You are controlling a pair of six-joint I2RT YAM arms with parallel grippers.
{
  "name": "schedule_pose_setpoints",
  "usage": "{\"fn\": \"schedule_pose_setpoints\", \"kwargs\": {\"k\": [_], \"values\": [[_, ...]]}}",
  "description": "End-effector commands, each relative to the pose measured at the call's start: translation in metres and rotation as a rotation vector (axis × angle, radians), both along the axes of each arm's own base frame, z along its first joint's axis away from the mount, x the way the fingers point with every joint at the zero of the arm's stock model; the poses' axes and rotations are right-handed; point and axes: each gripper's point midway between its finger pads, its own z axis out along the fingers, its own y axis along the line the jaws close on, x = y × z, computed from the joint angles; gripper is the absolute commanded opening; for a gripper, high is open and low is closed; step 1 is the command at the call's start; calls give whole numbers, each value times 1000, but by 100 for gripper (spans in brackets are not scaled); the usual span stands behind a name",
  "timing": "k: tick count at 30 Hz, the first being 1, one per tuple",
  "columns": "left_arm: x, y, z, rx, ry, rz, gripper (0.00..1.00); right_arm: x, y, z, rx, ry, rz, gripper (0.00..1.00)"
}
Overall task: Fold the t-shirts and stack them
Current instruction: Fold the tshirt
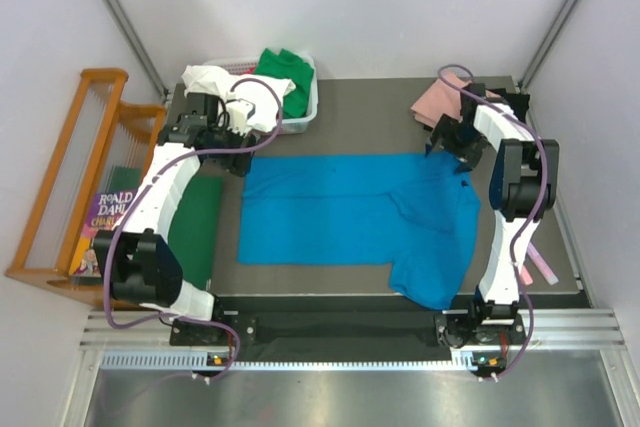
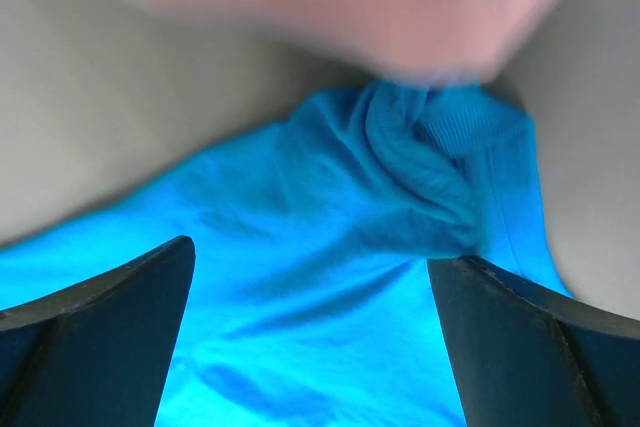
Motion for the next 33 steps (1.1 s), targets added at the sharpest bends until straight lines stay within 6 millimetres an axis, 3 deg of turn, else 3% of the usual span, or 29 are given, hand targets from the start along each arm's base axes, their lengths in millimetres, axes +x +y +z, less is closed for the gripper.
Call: {"fn": "schedule_pose_setpoints", "kwargs": {"k": [1,6,7,11,14,15,16,17,19,20,23,26,33], "values": [[-5,-7,25,-33,-66,-25,84,54,-19,25,-95,-171,23,99],[-10,-9,24,-45,-56,-28,84,59,-5,54,-65,-228,55,100],[-11,-12,24,-51,-56,-32,84,56,18,59,-64,-239,105,100],[-19,-25,24,-75,-46,-47,85,29,44,97,-88,-296,158,100],[-28,-47,9,-52,-29,-89,85,2,59,117,-81,-346,179,100],[-33,-52,-6,-28,-2,-99,86,-5,64,120,-69,-362,184,100],[-37,-66,-15,-13,9,-138,86,-13,75,121,-37,-374,199,100],[-38,-70,-33,-9,45,-139,86,-26,76,120,-22,-384,198,100],[-40,-82,-50,-26,100,-158,86,-38,85,117,9,-388,209,100],[-36,-87,-64,-37,147,-156,86,-46,84,110,10,-377,211,100],[-20,-91,-84,-9,227,-147,86,-58,82,92,8,-339,216,100],[3,-91,-95,15,245,-131,85,-63,83,77,9,-310,222,100],[43,-103,-88,-11,232,-121,84,-57,92,57,32,-275,232,100]]}}
